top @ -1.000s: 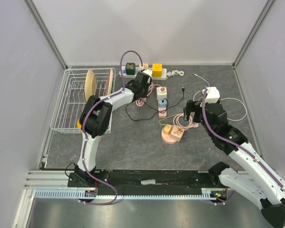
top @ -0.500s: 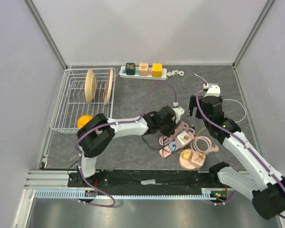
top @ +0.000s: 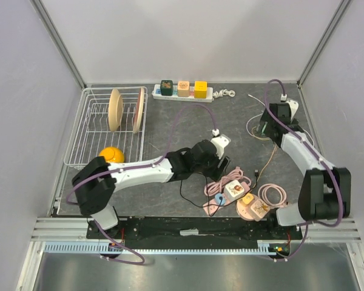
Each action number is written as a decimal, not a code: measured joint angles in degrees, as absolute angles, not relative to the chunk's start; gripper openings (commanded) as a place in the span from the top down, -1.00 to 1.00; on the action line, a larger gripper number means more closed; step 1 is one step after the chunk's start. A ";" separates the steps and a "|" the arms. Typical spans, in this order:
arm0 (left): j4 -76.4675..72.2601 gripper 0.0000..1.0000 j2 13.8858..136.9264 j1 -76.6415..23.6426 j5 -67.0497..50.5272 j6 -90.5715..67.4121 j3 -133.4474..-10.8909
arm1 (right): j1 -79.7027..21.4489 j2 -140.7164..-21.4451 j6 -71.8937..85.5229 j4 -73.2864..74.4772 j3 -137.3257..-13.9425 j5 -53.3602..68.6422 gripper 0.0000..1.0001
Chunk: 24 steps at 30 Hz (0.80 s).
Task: Insert the plug
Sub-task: Move the socket to the center of the board, then pick up the plug from the center of the board.
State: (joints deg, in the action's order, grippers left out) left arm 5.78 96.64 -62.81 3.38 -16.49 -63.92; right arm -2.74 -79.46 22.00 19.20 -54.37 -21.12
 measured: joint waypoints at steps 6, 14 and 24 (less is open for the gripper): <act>5.34 -0.57 88.77 -59.02 9.63 -16.01 -62.13 | -2.52 -91.46 25.96 18.22 -62.13 -21.71 -0.52; 5.61 -0.57 79.05 -51.90 13.10 -14.48 -55.40 | -2.52 -103.33 34.33 18.52 -70.24 -24.14 -0.53; 5.80 -0.57 73.52 -48.03 12.95 -13.98 -50.52 | -2.57 -111.31 42.63 23.38 -74.22 -27.14 -0.40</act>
